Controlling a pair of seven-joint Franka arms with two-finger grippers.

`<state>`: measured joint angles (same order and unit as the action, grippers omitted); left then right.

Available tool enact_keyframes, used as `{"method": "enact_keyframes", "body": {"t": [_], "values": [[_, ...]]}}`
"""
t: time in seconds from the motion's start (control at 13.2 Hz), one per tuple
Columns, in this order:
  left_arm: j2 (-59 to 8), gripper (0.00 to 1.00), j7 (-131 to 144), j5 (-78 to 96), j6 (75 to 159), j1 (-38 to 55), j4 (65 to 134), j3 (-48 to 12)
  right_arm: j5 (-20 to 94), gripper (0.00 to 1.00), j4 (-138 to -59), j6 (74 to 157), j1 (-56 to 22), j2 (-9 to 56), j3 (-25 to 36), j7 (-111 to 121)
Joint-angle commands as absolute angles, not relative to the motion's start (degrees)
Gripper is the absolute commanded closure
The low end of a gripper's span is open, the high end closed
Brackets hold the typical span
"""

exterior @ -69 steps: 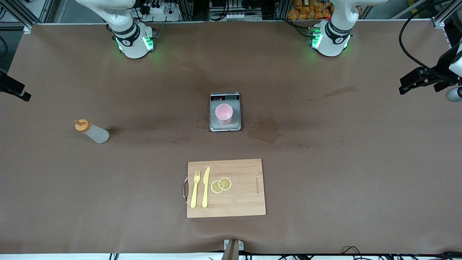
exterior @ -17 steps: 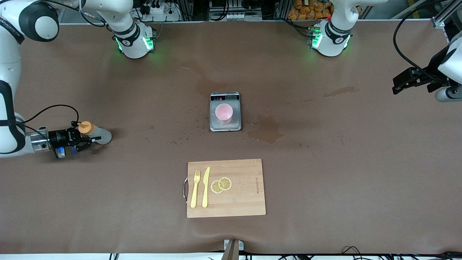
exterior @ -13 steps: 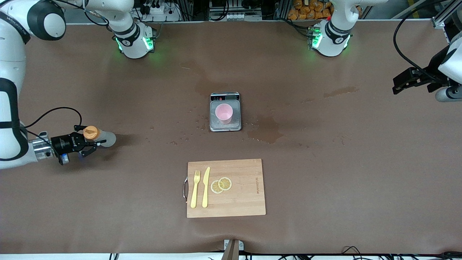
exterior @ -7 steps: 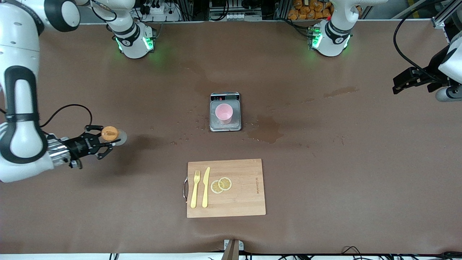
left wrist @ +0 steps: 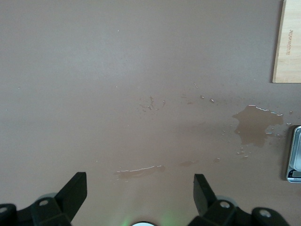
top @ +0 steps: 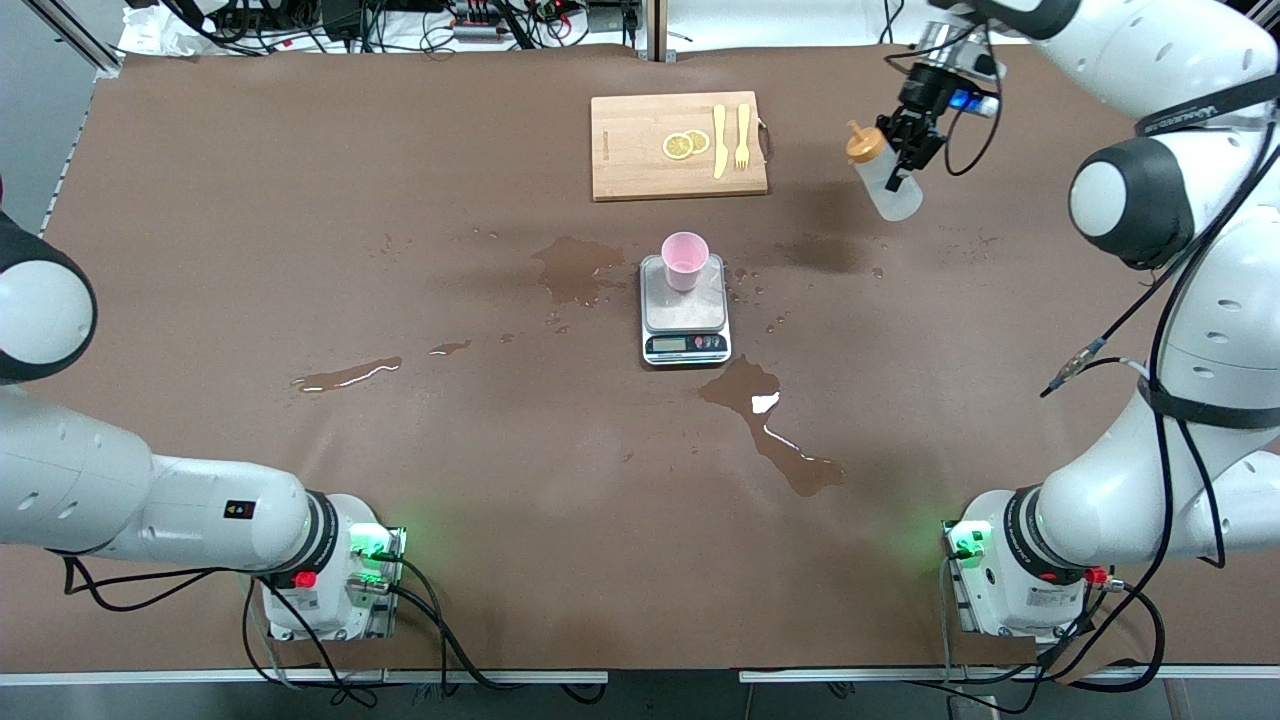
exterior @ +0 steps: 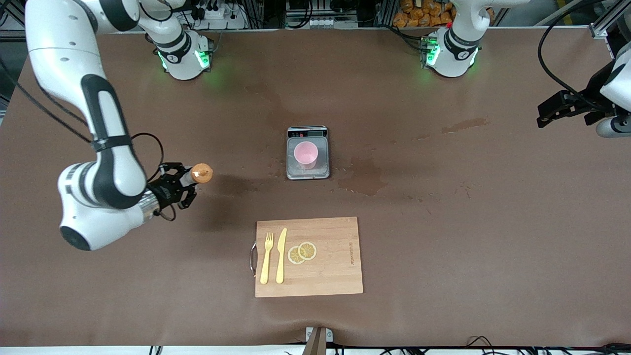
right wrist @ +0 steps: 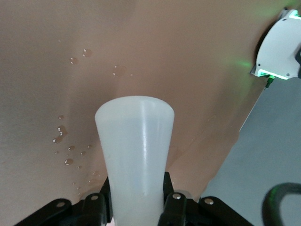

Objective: Add sauce to pink cup with both arms
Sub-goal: 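Lift the squeeze bottle with the right gripper and carry it over the cup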

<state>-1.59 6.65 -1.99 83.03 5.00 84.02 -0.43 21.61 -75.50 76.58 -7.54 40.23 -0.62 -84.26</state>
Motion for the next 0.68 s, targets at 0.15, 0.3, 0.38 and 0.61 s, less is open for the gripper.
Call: {"method": "enact_keyframes", "body": {"t": [0.15,0.3,0.38,0.61], "values": [[-0.2,0.0,5.5,-1.0,81.5,4.5,84.1,-0.3,18.0,0.59,-75.8,76.3,-16.4,37.3,0.2,-98.1],[-0.1,0.0,5.6,-1.0,81.4,4.4,84.3,-0.1,18.0,0.59,-75.4,76.3,-18.0,37.3,0.1,-101.6],[-0.2,0.0,5.6,-1.0,81.5,4.3,84.4,0.0,18.0,0.59,-75.0,76.3,-18.7,37.4,0.1,-103.4],[-0.2,0.0,5.6,-1.0,81.5,4.4,84.2,0.0,16.7,0.59,-75.0,78.7,-22.3,38.0,0.1,-108.9]]}}
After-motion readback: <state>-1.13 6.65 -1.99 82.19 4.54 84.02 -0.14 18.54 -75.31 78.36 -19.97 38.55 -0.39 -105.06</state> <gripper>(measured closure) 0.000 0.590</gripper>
